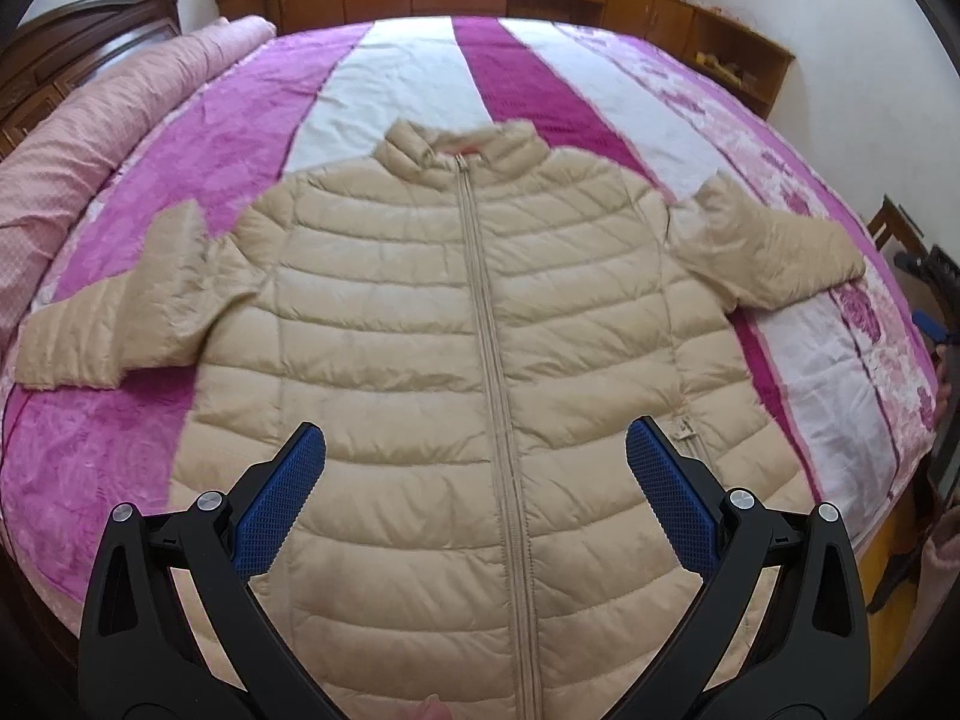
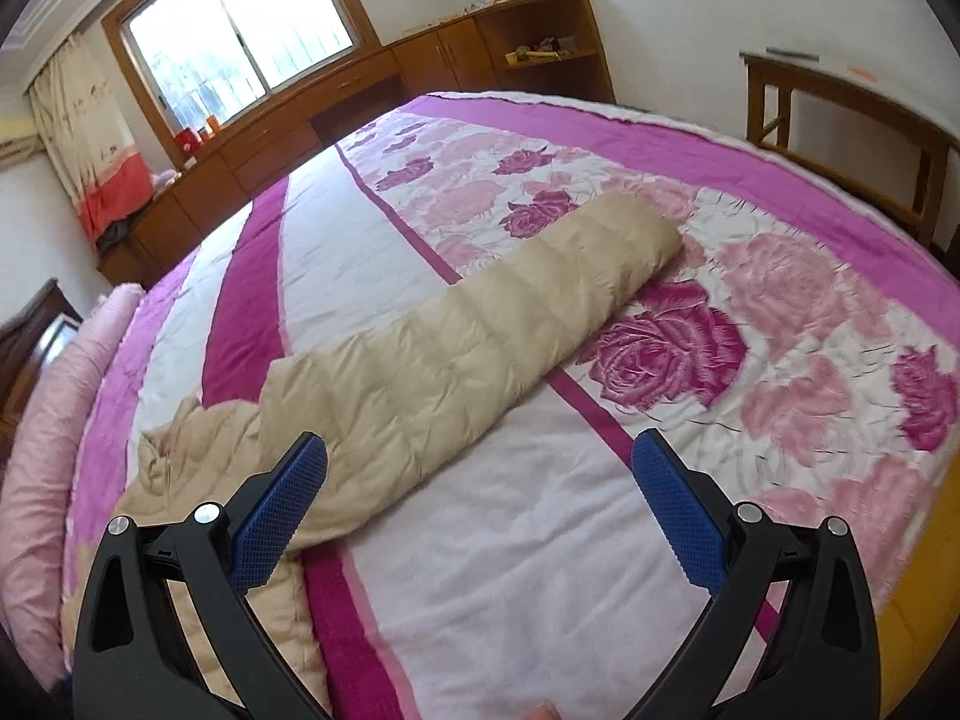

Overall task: Fold large clothes
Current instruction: 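Move the right tool to the jacket sleeve and grasp its cuff, then lift the sleeve with the right tool and fold it across the jacket front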

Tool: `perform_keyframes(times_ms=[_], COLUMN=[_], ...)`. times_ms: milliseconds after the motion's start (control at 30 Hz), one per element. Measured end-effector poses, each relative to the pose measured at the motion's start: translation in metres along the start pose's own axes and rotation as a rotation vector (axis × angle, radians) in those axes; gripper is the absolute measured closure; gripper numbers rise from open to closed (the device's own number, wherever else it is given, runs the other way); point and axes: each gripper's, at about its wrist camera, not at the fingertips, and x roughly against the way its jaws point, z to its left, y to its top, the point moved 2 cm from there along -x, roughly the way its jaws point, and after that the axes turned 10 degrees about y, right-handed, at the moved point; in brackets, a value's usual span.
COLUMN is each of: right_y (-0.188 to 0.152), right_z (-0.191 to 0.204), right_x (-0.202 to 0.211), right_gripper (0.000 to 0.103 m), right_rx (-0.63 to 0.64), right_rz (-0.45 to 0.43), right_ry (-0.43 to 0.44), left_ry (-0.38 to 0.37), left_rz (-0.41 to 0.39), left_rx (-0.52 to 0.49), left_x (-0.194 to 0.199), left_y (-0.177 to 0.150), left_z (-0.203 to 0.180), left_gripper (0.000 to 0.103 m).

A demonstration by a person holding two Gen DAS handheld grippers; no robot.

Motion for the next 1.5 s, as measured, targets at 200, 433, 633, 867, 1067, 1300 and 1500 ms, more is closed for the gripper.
perform_keyframes(times_ms=[200,433,633,867,1067,1300,1500], right_y=[0.008,0.014,0.015,0.015,0.015,0.021,0.031], right_z=[-0.02,-0.055,-0.076,-0.087,-0.087,-0.045,0.01], right_x=[-0.047,-0.099,-0.129,-0.135,-0.13,-0.084,-0.031], right_gripper=[0.005,0.005,0.01,0.054,0.088,0.096,0.097], right_rx=[-0.016,-0.161,-0.247,-0.277,-0.277,-0.176,-0.038], right_rz=[0.016,0.009,0.017,0.026,0.053,-0.018,-0.073], right_ry=[0.041,0.136,0.154,0.098,0.232,0.323,0.399], left_ry=[0.048,0.071,0.087,0.087,0.116,0.091,0.079], left_rz=[0.063,0.149,0.182,0.171,0.13,0.122,0.112], left_rx=[-0.012,0.008,0.004,-0.017,-0.046,-0.037,-0.026], left_x=[-0.033,-0.068,-0.086,-0.092,-0.097,-0.094,-0.077], left_y=[-0.004,-0.014,-0.025,-0.028,-0.036,-0.034,-0.034], left_z=[-0.011,-0.016,-0.021,-0.023,-0.028,-0.025,-0.011], left_gripper=[0.003,0.003,0.003,0.003,0.003,0.003,0.003])
